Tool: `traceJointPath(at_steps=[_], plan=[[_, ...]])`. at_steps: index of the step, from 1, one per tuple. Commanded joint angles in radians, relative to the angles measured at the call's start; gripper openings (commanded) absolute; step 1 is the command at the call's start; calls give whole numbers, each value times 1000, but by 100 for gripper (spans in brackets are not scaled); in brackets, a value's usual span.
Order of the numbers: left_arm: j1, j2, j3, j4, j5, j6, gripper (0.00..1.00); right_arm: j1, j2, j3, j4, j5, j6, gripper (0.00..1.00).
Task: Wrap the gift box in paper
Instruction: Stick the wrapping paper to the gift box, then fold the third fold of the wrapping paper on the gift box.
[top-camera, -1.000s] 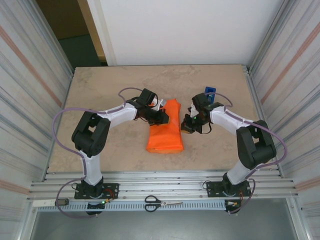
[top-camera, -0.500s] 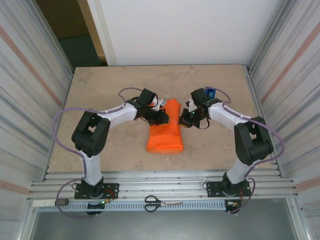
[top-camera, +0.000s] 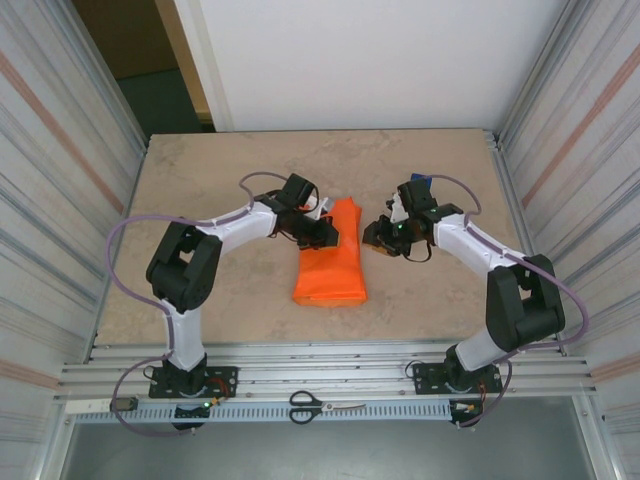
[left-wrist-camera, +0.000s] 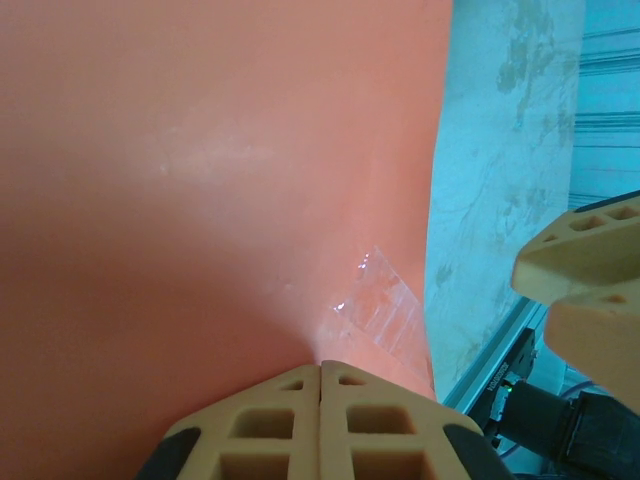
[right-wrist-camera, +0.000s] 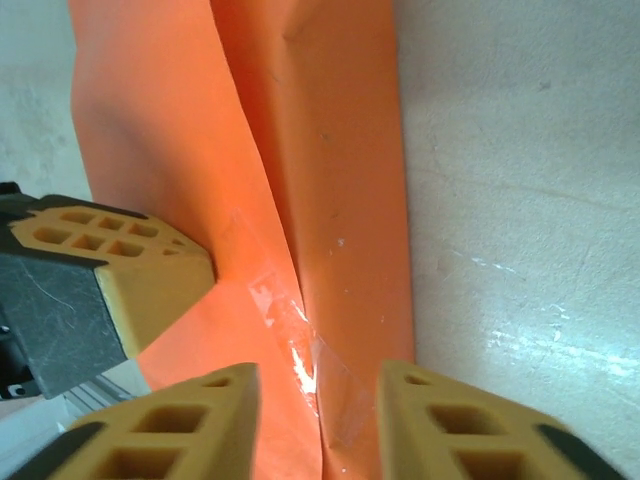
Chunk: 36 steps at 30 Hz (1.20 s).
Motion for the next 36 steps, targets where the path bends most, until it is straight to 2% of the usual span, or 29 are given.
traceJointPath(at_steps=[1,3,9,12,15,17,20,24,29,36], plan=[[6,34,38,-102,-83,43,3,2,-10,-30,13,4,3,44],[12,23,61,-107,-73,43,4,2,-9,-39,23,-1,3,45],[22,-12,109,-115,-46,42,18,2,-10,-44,43,-10,3,59],[23,-44,102,-106,-30,43,29,3,-13,-52,64,-24,3,67],[30,-114,40,-91,-64,47,46,18,-26,-83,111,-41,-6,77],[42,-174,-27,-76,-95,53,52,38,-47,-110,139,-38,-28,80],[68,-285,-166,-42,-152,56,66,103,-133,-172,174,77,-84,85],[101,-396,-329,26,-190,64,82,174,-279,-339,332,208,-120,85],[124,-408,-400,73,-170,66,87,203,-373,-451,418,201,-186,85],[126,-341,-386,147,-82,46,88,214,-287,-435,429,111,-255,78]])
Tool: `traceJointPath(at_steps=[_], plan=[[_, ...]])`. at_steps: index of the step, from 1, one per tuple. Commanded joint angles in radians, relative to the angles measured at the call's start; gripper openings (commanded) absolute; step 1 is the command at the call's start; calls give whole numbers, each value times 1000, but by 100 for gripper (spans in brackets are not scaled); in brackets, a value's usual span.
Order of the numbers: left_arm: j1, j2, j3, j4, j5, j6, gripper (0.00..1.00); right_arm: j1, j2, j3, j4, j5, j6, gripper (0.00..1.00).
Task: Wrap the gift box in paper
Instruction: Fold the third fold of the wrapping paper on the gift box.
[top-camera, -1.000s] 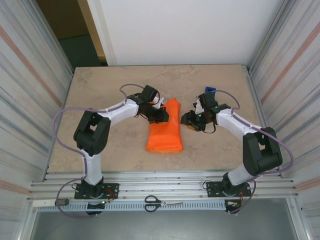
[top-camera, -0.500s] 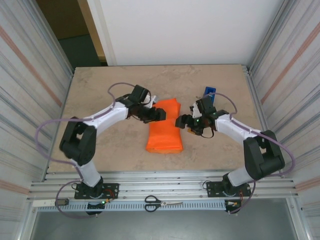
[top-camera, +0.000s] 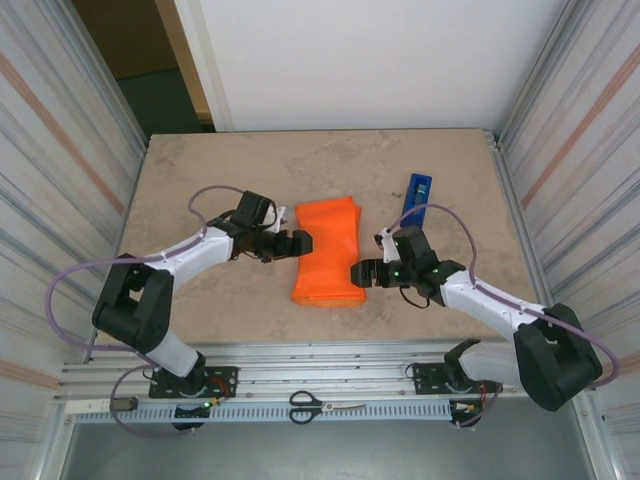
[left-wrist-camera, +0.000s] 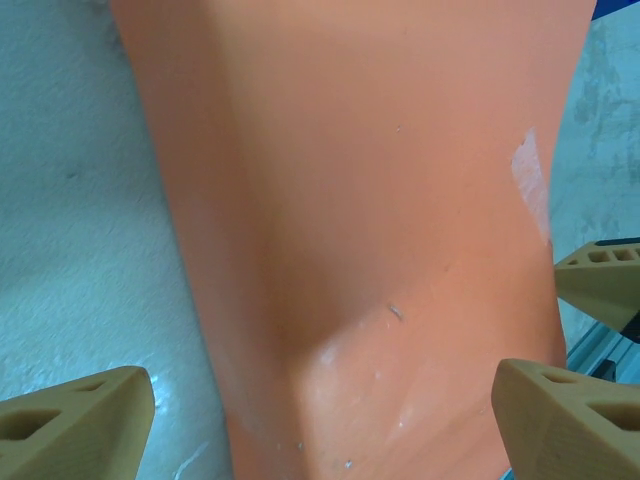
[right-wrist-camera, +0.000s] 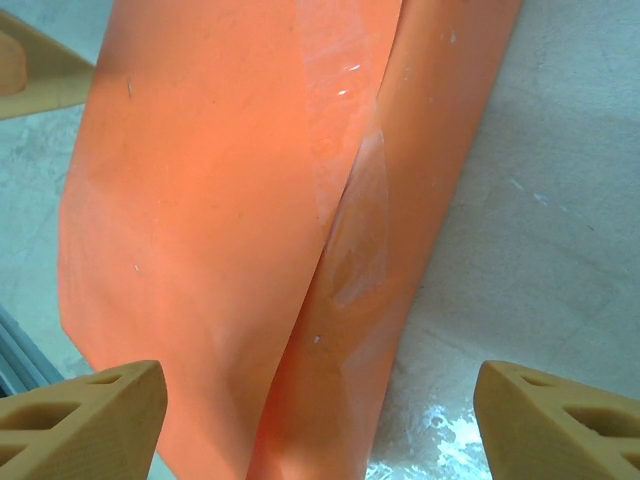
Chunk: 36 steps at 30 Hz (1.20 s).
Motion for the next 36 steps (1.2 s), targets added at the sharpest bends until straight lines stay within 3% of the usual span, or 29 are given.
traceJointPath(at_steps=[1,13,23,36], plan=[[5,29,19,55,49,0,88,14,43,19,42,-37,-64,77],[5,170,149,-1,54,-1,88,19,142,31,52,3,-91,68],[5,235,190,-36,53,21,75,41,154,51,6,88,-97,59],[5,250,172,-35,49,27,68,124,164,73,-47,227,-82,48]])
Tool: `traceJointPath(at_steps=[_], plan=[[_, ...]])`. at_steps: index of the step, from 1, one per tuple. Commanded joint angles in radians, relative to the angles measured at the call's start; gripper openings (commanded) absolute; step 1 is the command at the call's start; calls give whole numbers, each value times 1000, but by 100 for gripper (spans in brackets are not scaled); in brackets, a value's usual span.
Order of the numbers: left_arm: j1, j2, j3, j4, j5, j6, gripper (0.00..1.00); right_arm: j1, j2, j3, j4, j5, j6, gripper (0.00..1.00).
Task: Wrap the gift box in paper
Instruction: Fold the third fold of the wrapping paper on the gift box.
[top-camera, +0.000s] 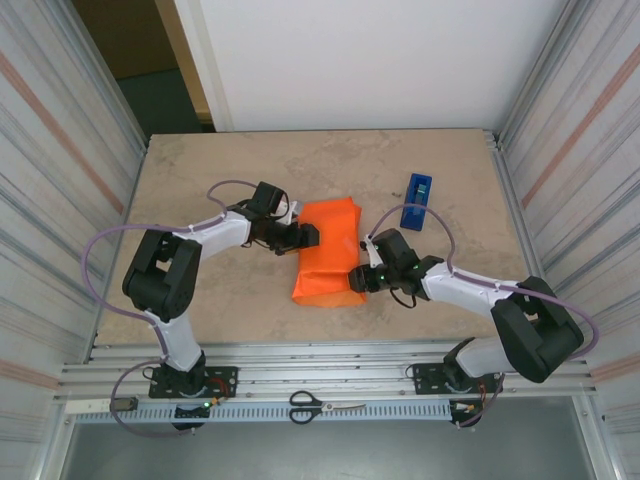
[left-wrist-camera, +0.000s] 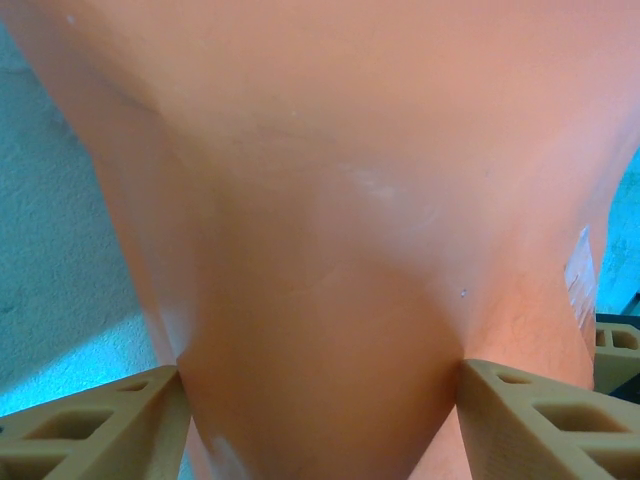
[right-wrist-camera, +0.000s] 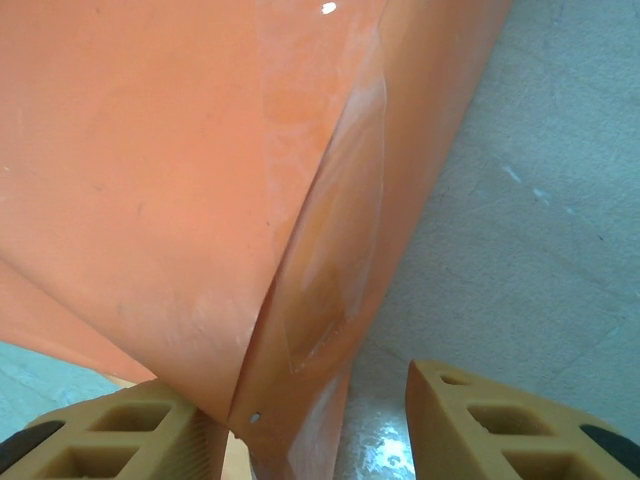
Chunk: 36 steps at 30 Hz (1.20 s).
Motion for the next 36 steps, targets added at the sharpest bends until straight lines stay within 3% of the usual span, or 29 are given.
traceJointPath(at_steps=[1,11,25,31,36], plan=[[3,18,8,-32,1,24,68,29,6,15,-23,65,-7,47],[3,22,7,-26,5,17,65,90,57,45,-22,174,48,31],[3,20,5,-24,10,11,62,147,122,82,-64,272,193,30],[3,21,3,-23,13,12,62,159,133,95,-101,311,259,22],[3,20,-1,-22,15,8,61,169,147,100,-116,317,292,26]])
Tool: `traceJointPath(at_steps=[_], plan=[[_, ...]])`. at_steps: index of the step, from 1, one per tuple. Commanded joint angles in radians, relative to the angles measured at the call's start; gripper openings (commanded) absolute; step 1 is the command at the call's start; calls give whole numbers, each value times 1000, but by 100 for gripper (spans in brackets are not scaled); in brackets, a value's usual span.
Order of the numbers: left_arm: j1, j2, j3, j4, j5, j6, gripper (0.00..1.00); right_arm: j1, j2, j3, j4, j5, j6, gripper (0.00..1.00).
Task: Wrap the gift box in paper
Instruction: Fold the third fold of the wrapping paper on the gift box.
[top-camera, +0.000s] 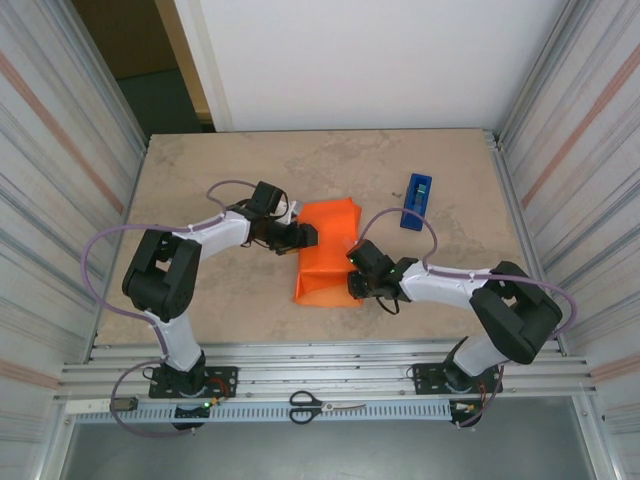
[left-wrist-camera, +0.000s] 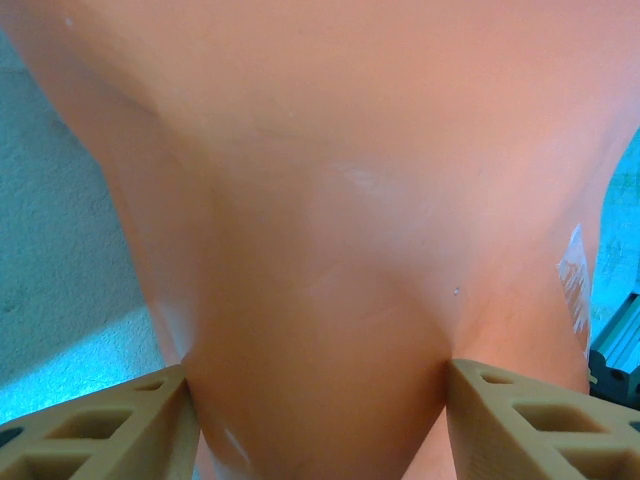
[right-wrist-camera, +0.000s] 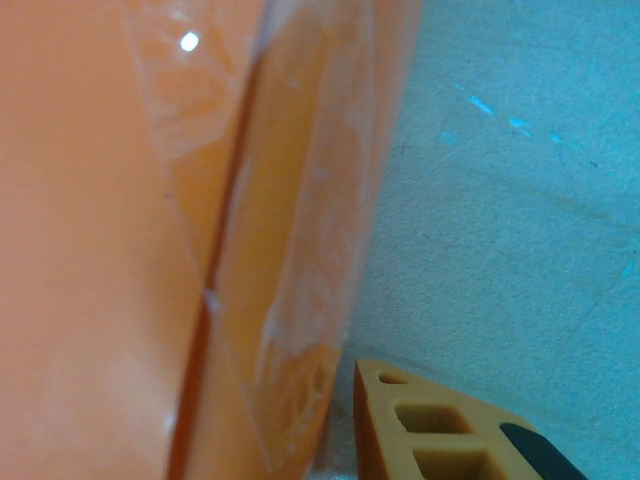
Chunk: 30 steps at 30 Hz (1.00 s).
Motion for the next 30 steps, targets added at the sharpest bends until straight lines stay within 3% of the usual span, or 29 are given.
traceJointPath(at_steps=[1,10,16,20,30], plan=[[-2,19,-2,-21,7,12,61,11,6,22,-35,30,49,27],[-2,16,-4,-18,8,12,60,26,-143,-67,22,-27,-44,42],[-2,19,-5,-11,13,8,58,0,-121,-56,36,-55,-51,36],[-2,21,-5,-7,14,7,56,-4,-55,-9,18,-5,-22,30],[-2,16,-8,-17,4,10,55,4,32,0,1,31,33,29]])
